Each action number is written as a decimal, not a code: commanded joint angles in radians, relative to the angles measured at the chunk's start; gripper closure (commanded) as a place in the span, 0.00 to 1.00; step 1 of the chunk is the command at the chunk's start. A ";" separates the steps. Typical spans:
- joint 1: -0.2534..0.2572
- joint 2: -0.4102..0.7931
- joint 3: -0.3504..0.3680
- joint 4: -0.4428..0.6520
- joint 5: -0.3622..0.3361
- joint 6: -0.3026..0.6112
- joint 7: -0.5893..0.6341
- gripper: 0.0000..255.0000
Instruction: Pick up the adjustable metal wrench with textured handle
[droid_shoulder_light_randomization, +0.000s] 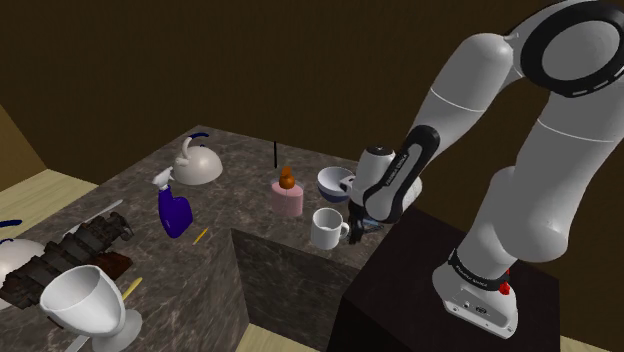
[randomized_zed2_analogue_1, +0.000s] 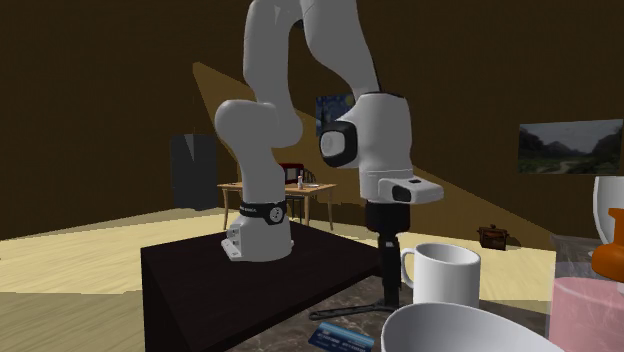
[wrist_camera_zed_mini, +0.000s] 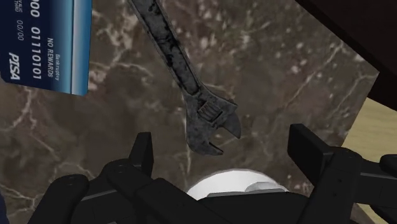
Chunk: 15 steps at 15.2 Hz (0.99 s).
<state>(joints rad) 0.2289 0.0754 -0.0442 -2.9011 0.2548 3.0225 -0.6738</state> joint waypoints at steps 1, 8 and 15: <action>-0.023 0.054 0.038 0.015 0.073 0.039 -0.059 0.00; -0.065 0.092 0.089 0.022 0.114 0.071 -0.093 1.00; -0.035 0.067 0.054 0.019 0.089 0.049 -0.071 1.00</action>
<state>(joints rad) 0.1816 0.1533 0.0242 -2.8791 0.3554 3.0828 -0.7537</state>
